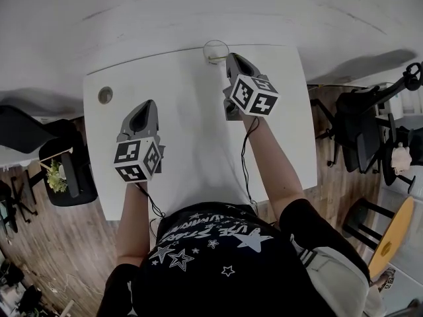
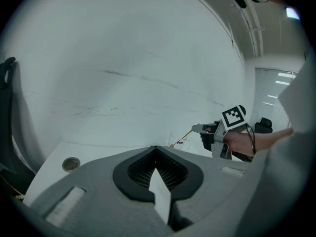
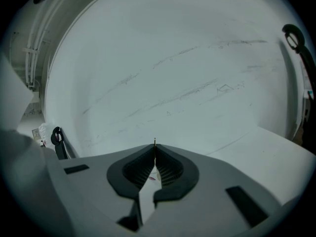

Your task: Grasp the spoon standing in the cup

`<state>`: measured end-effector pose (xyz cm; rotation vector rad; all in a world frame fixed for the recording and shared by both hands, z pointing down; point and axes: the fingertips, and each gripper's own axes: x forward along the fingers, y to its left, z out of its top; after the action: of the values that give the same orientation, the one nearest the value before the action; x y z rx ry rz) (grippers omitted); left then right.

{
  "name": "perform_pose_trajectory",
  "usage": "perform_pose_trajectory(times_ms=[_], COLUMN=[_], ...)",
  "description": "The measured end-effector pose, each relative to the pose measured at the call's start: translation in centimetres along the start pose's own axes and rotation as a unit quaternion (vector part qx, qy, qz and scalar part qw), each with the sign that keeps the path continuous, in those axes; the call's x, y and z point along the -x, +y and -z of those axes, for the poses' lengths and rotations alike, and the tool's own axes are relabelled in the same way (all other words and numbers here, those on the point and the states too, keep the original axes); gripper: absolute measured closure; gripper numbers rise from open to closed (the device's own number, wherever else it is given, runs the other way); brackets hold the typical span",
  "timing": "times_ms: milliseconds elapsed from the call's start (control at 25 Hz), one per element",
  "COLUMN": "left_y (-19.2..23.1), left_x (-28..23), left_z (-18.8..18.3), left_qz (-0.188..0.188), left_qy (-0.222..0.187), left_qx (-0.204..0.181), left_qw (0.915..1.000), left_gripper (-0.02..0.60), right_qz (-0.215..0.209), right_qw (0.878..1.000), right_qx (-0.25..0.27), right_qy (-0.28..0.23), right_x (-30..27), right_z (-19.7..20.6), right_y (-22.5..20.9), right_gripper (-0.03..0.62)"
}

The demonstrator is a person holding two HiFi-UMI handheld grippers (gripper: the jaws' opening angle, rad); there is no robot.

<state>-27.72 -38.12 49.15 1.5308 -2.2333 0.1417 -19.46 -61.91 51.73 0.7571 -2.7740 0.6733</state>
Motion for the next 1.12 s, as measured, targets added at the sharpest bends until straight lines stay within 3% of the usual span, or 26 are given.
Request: perform_pose_trajectory(times_ms=[560, 1120], left_y=[0.2, -1.0], left_x=[4.4, 10.0], left_z=[-0.9, -1.9], left_qz=[-0.003, 0.049], left_qy=[-0.032, -0.057], left_qx=[0.001, -0.015], left_qw=[0.9995, 0.9971], left_gripper=[0.574, 0.574], right_qz=[0.007, 0.018], right_qw=[0.998, 0.994], right_qx=[0.007, 0.014], right_qy=[-0.065, -0.111], right_x=[4.4, 12.6], right_z=[-4.2, -5.7], right_y=[1.7, 6.6], right_gripper=[0.579, 0.579])
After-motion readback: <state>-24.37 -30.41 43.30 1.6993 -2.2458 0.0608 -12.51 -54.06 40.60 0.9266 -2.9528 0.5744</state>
